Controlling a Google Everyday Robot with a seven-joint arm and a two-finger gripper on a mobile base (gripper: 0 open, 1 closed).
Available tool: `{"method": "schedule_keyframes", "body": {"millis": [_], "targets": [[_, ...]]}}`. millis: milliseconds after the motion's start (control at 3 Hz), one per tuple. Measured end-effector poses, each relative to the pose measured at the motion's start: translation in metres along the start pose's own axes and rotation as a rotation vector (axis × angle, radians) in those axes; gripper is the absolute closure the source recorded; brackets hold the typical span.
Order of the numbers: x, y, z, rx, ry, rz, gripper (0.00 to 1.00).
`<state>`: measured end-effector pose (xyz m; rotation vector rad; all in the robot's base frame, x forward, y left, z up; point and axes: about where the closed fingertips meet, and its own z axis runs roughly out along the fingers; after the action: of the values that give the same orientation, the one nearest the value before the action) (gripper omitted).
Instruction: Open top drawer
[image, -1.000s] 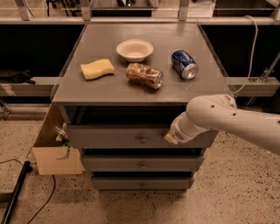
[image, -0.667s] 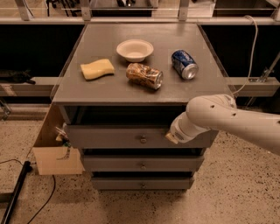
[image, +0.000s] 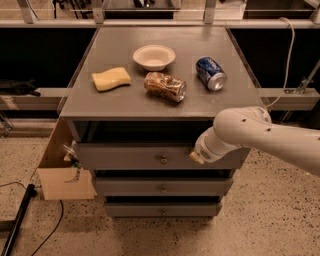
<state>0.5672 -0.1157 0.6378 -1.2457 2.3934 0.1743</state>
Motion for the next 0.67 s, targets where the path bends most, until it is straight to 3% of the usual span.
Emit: {"method": "schedule_keyframes", "body": {"millis": [667], "targets": [[-0.0019,-0.0005,-0.0056,-0.003,-0.001,0.005,0.97]]}}
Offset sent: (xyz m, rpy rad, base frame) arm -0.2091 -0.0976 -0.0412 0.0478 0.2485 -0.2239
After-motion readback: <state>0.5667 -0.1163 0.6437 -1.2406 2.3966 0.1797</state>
